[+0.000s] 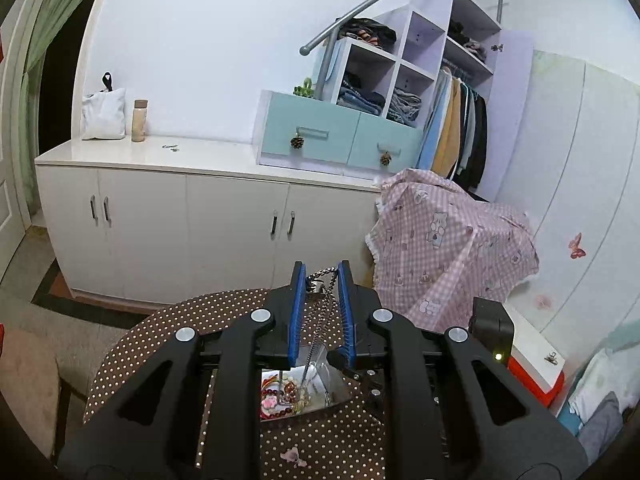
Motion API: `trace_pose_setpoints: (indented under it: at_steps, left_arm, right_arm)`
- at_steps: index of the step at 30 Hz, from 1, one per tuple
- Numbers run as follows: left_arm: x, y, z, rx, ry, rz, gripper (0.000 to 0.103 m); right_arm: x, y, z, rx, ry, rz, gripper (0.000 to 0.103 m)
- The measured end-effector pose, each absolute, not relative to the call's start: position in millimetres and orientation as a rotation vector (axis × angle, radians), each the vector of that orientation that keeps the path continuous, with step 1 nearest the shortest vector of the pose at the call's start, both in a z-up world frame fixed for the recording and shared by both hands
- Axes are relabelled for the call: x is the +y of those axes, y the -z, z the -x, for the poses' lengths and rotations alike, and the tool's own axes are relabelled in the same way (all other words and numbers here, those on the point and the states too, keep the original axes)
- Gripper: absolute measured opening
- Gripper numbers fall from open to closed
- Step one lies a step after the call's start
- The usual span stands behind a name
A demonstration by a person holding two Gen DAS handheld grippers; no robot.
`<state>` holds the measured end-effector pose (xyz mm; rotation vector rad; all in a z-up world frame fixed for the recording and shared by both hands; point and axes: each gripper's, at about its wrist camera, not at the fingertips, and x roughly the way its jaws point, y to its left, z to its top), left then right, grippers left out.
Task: Organize jewelry
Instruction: 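Carry both items over the box and open both tools to drop them, then grasp the white bear charm with the left tool while the right tool grasps the silver earring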
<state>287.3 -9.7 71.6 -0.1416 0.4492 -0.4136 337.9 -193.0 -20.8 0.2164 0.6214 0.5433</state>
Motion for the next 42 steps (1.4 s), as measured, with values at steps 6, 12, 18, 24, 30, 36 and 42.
trace_pose_setpoints:
  at_steps: [6, 12, 18, 24, 30, 36, 42]
  left_arm:
    - [-16.0, -30.3, -313.9, 0.572, 0.397, 0.133, 0.017]
    - [-17.5, 24.0, -341.6, 0.760, 0.367, 0.143, 0.018]
    - [-15.1, 38.8, -343.1, 0.820, 0.362, 0.142, 0.019]
    - [-8.3, 28.8, -332.1, 0.773, 0.319, 0.147, 0.076]
    - [-2.6, 22.8, -317.8, 0.758, 0.300, 0.122, 0.076]
    - [5.5, 34.8, -299.6, 0.772, 0.252, 0.085, 0.076]
    - [-9.3, 65.5, -275.1, 0.808, 0.245, -0.006, 0.076]
  right_arm:
    - [-193.9, 30.2, -342.8, 0.655, -0.538, -0.217, 0.006]
    - [-195.3, 45.6, -346.0, 0.705, -0.549, -0.244, 0.009]
    - [-197.0, 46.7, -343.7, 0.729, -0.567, -0.268, 0.012]
    - [-199.7, 42.1, -334.3, 0.727, -0.557, -0.270, 0.025]
    - [-207.8, 33.2, -322.5, 0.712, -0.558, -0.298, 0.027]
    - [-215.1, 27.2, -306.8, 0.694, -0.554, -0.297, 0.032]
    - [-226.0, 39.7, -290.5, 0.706, -0.523, -0.291, 0.034]
